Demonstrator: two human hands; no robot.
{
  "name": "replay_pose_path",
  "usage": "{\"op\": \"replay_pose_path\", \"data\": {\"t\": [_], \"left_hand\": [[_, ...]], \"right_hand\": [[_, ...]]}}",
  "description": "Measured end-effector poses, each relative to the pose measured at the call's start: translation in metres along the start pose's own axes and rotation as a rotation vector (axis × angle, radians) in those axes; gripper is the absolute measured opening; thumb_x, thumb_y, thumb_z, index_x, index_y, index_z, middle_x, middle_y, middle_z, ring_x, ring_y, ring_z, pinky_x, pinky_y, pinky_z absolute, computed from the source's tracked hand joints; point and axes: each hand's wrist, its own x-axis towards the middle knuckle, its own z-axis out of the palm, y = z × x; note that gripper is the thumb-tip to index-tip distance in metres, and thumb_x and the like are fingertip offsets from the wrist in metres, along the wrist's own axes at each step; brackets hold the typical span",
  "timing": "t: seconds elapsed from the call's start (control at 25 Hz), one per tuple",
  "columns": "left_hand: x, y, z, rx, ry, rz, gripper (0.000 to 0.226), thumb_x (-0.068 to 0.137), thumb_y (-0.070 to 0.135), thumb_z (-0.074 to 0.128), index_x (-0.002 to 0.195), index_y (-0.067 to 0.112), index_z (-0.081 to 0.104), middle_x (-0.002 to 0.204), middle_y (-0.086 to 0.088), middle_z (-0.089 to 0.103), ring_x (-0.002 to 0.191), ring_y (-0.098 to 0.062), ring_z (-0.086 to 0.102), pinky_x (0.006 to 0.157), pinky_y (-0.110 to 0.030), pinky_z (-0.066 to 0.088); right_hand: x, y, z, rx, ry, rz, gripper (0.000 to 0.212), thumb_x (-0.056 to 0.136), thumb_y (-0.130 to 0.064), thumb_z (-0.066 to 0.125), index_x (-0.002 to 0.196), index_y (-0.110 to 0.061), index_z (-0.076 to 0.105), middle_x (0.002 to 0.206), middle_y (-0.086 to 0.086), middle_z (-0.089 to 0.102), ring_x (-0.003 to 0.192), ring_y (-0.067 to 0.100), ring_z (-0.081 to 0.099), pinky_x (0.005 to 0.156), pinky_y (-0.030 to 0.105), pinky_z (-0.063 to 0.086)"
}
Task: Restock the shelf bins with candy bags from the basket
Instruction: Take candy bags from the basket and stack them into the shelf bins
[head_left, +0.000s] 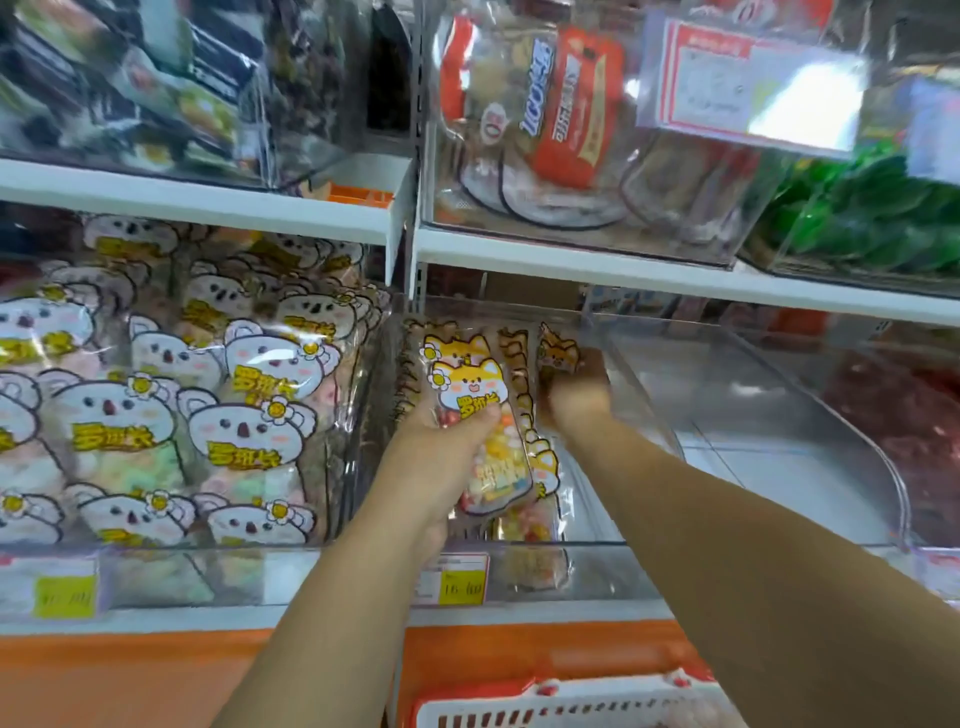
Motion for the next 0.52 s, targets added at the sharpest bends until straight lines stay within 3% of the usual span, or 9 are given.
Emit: {"op": "replay_pose_path", "data": {"t": [0.08,0.16,0.24,0.4,0.48,0.52], "left_hand": [[0.001,-0.001,-0.001,0.0,-0.002,-0.008,0.024,0.089,0.02,0.069,0.112,0.026,0.065,0.095,0.003,0.074,0.074,-0.008,0.069,0.064,-0.029,0.059],[-0.001,0.0,-0.001,-0.015,-0.015,-0.013,0.021,0.09,0.018,0.069,0.109,0.025,0.066,0.093,0.005,0.074,0.067,-0.002,0.07,0.057,-0.023,0.056],[-0.003,0.001,-0.002,-0.028,-0.017,-0.015,0.018,0.09,0.017,0.068,0.106,0.025,0.066,0.09,0.009,0.072,0.058,0.005,0.066,0.046,-0.015,0.05],[-0.007,0.003,-0.004,-0.058,-0.018,-0.014,0.02,0.091,0.015,0.066,0.109,0.024,0.066,0.085,0.01,0.072,0.055,0.006,0.066,0.042,-0.013,0.047],[-0.005,0.002,-0.006,-0.065,-0.013,-0.007,0.024,0.091,0.016,0.067,0.113,0.024,0.066,0.091,0.009,0.074,0.062,0.002,0.069,0.047,-0.017,0.051],[-0.005,0.001,-0.007,-0.069,-0.011,-0.005,0.025,0.091,0.017,0.067,0.114,0.025,0.066,0.094,0.008,0.074,0.065,0.0,0.07,0.049,-0.019,0.053]], "right_hand": [[0.005,-0.001,-0.003,-0.062,-0.001,0.038,0.046,0.092,-0.01,0.056,0.135,-0.017,0.043,0.125,0.011,0.057,0.093,0.015,0.06,0.062,0.014,0.041],[0.016,-0.007,-0.008,-0.251,-0.033,-0.003,0.048,0.089,-0.009,0.058,0.134,-0.012,0.044,0.125,0.014,0.058,0.107,0.028,0.061,0.075,0.026,0.052],[0.016,-0.027,-0.019,-0.628,-0.073,-0.156,0.052,0.088,-0.007,0.059,0.137,-0.008,0.041,0.129,0.016,0.055,0.113,0.031,0.059,0.089,0.037,0.053],[0.013,-0.05,-0.035,-1.284,-0.161,-0.588,0.061,0.088,-0.014,0.063,0.143,-0.023,0.037,0.14,0.012,0.047,0.126,0.031,0.049,0.096,0.034,0.044],[0.02,-0.051,-0.046,-1.334,-0.253,-0.579,0.059,0.085,-0.019,0.068,0.137,-0.032,0.042,0.139,0.006,0.048,0.125,0.028,0.047,0.096,0.034,0.042],[0.024,-0.052,-0.05,-1.207,-0.325,-0.523,0.054,0.083,-0.015,0.069,0.13,-0.032,0.047,0.134,0.005,0.051,0.116,0.025,0.051,0.088,0.031,0.045]]}}
